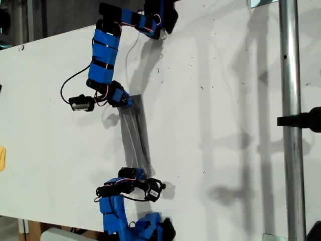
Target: Grasp corners of a towel and fold twice.
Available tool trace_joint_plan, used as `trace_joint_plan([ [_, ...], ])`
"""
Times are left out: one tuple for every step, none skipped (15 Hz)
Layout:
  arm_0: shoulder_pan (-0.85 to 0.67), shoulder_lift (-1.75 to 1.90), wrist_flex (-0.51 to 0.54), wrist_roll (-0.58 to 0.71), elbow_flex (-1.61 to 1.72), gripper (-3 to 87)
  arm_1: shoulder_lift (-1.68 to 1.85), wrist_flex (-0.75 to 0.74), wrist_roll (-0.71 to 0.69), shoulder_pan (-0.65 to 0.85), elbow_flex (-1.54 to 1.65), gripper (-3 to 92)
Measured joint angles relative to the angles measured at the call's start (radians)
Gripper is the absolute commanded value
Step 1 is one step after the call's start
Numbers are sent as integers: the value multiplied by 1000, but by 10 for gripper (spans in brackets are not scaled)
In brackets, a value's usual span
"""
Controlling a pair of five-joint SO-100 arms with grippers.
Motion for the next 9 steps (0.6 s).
trace_joint_plan([
  [-37, 0, -6, 28, 0, -26, -2, -15, -34, 34, -20, -2],
  [-77, 0, -14, 72, 0, -26, -11, -32, -64, 66, -46, -2],
  [-115, 0, -15, 100, -2, -26, -21, -49, -86, 91, -66, -2],
  [-146, 0, -14, 135, -6, -26, -21, -54, -98, 101, -81, -2],
  [-156, 0, -14, 149, -8, -26, -21, -51, -101, 100, -84, -2],
  [-156, 0, -14, 153, -8, -26, -29, -43, -100, 94, -84, -2],
  [-155, 0, -14, 153, -8, -26, -40, -44, -92, 77, -78, -2],
  [-152, 0, -14, 149, -6, -26, -54, -43, -72, 48, -77, -2],
  [-137, 0, -17, 135, 2, -26, -69, -44, -52, 15, -77, -2],
])
